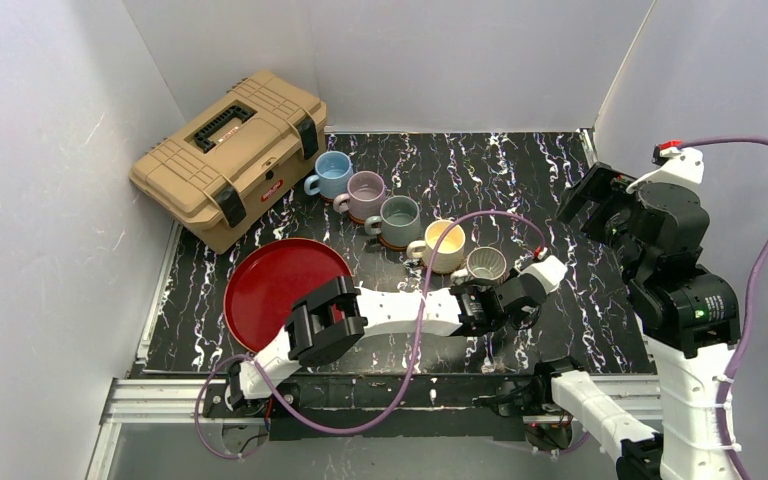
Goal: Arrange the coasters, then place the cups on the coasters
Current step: Place the cup on the coaster.
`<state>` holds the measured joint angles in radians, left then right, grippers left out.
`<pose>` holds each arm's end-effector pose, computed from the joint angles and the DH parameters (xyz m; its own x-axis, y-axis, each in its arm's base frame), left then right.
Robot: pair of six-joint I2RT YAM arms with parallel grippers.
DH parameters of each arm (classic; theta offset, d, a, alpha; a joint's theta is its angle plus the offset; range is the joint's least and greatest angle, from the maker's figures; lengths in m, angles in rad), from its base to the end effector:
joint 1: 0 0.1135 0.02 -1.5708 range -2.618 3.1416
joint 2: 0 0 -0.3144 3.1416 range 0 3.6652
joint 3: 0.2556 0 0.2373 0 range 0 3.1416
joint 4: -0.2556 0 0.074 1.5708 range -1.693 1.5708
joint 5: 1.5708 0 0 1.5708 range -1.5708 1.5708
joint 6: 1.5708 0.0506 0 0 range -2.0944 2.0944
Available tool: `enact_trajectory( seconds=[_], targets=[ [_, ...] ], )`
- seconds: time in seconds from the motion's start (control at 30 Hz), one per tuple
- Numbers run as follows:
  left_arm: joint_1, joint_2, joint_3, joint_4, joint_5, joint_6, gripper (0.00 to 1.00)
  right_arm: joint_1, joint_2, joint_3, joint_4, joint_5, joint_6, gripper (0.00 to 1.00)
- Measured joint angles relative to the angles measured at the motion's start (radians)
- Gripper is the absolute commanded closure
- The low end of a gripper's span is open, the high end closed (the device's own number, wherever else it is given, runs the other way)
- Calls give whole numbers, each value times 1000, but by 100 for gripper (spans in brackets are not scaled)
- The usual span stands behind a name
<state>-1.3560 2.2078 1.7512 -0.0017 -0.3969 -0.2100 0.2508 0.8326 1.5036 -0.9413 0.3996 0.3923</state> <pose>0.1359 -0.5310 0.2655 -0.2647 0.3112 -0.9128 0.7894 0.6136 -0.0197 0.0700 -0.0024 0.5036 -0.1876 0.3155 -0.9302 0.2232 0.9359 0.2724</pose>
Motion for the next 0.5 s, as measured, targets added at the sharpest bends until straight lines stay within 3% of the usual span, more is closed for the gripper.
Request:
enact_trajectory(
  seconds=[0.5],
  targets=[
    [14, 48, 6, 16, -15, -46, 100, 0, 0, -27, 5, -22, 1, 2]
  ],
)
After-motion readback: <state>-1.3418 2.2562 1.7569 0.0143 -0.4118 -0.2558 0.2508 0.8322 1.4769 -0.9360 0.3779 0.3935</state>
